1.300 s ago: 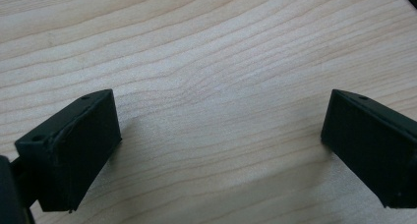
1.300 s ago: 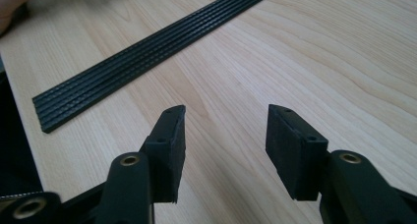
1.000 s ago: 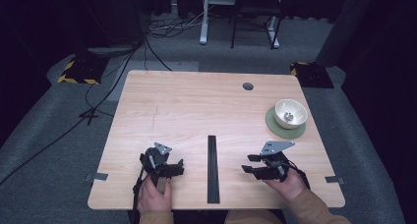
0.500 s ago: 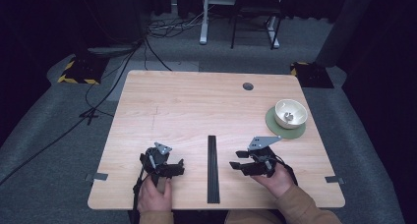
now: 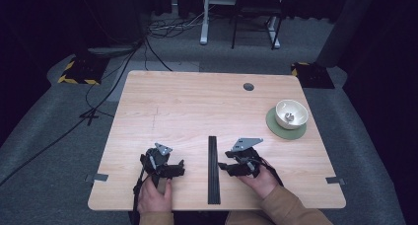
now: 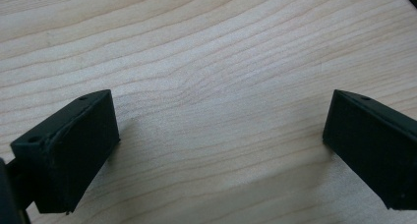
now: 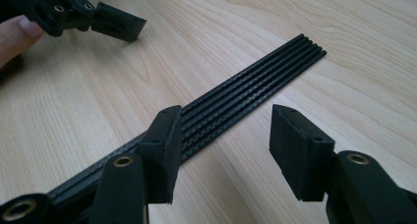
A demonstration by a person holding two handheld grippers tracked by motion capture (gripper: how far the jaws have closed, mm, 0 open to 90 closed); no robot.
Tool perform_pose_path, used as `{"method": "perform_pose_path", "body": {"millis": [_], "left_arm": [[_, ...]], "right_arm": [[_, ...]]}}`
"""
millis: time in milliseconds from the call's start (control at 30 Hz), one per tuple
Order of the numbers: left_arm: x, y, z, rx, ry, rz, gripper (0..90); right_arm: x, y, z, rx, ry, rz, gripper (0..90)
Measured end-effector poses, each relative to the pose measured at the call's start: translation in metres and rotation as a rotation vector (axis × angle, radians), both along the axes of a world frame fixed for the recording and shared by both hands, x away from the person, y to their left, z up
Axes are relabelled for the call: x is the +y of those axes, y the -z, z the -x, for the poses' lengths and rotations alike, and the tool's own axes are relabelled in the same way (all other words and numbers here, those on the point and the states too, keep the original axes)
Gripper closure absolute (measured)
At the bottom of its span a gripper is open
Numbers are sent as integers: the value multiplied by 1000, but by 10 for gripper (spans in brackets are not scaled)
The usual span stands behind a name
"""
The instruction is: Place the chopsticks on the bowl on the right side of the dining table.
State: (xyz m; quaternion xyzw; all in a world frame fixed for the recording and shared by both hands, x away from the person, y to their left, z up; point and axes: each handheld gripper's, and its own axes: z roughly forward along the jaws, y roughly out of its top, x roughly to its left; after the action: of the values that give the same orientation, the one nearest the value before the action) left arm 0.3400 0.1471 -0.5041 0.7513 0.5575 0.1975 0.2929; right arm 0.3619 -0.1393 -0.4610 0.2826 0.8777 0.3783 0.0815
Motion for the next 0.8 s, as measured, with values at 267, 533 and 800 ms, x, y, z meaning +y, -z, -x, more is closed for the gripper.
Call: {"method": "perform_pose_path", "body": {"millis": [267,533,800], "left_arm": [[0,0,0,0,0,0,7],[0,0,0,0,0,0,7],[0,0,0,2,-1,2,6]], "right_arm": [[9,12,8,-42,16,1,462],[11,22,7,-20,4,27,457],[12,25,8,-6,14,38,460]]}}
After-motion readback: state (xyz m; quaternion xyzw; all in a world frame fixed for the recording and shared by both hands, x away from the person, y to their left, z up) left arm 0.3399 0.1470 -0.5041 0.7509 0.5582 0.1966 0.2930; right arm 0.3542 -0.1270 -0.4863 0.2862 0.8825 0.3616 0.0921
